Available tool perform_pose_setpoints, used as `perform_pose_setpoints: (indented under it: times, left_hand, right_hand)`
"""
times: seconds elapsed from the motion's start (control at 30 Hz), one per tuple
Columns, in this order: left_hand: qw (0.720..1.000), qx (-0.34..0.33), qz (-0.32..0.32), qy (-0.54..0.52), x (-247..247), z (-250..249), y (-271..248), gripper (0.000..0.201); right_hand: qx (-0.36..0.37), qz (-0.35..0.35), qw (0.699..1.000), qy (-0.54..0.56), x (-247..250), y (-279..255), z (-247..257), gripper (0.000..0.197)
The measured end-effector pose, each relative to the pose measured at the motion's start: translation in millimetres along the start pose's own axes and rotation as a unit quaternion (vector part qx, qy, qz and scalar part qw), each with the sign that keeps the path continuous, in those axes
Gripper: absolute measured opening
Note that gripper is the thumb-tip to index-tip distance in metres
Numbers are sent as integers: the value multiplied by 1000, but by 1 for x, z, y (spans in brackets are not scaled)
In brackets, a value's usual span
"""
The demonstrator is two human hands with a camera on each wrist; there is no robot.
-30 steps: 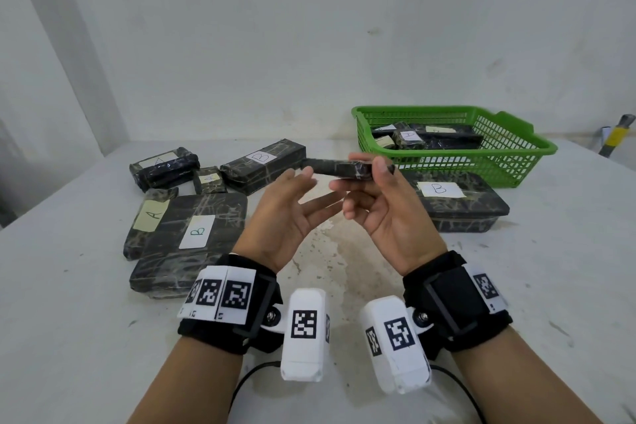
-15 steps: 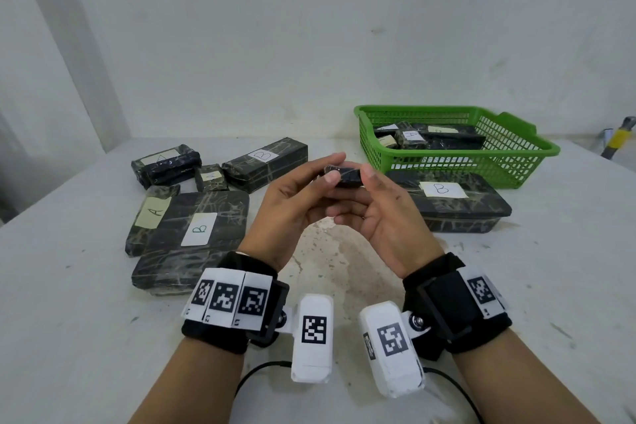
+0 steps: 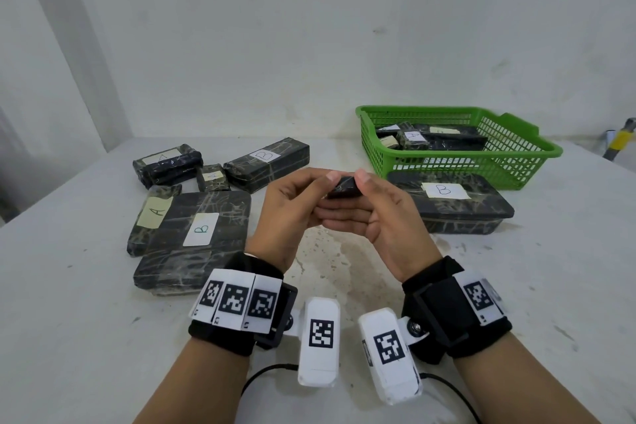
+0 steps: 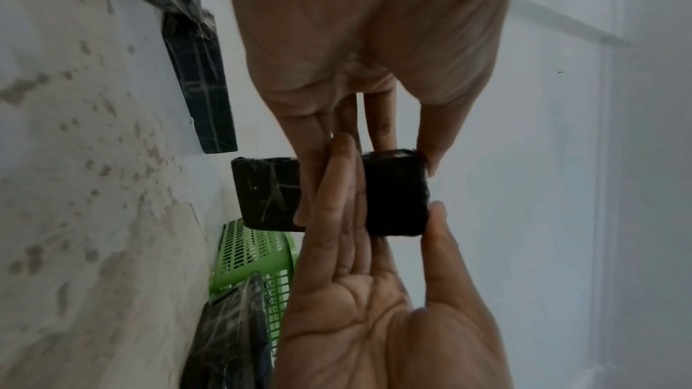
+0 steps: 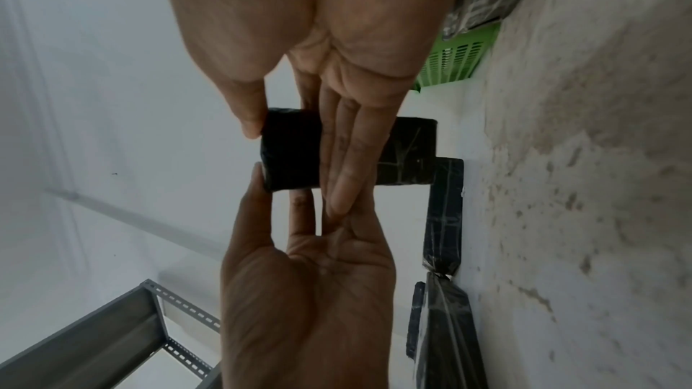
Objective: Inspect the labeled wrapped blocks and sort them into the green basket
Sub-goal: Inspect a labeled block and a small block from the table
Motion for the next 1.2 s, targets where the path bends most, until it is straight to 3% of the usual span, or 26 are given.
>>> perform_pose_setpoints:
  times: [0.3,0.6,0.73,0.87,1.0,1.1,1.2]
  left_hand:
    - [1000,4,16,-9,3,0,1,31]
    - [1000,-2,24,-3,1,-3,0,25]
    - [1000,0,13,7,3,-2,2,30]
    - [1000,4,11,9,5,2,2,28]
    - [1000,3,-8,24,9,5,4,26]
    - [999,5,-20,33,11,5,4,22]
    - [998,13,-39,57,7,7,3,35]
  right_hand:
    - [2,0,1000,12,-2,-3,3,55]
    - [13,-15,1000,-7,-1,-2,2,34]
    - [2,0,1000,-5,-3,-2,0,52]
    - [10,-1,1000,-10,-2,-2,2,35]
    - [8,3,1000,-19,-1,-1,-2,33]
    - [-4,7,1000,-29,-2,-1,-4,44]
    - [-13,10,999,-51,-1,1,-5,37]
Point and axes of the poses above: each hand's wrist, its own y-axis towards the middle knuckle, its own x-axis out of the back of the hand, z = x × y, the point moved 6 cm from there along y, towards the middle knuckle, and after that the axes turned 2 degrees about -y, right-handed, at the moved point
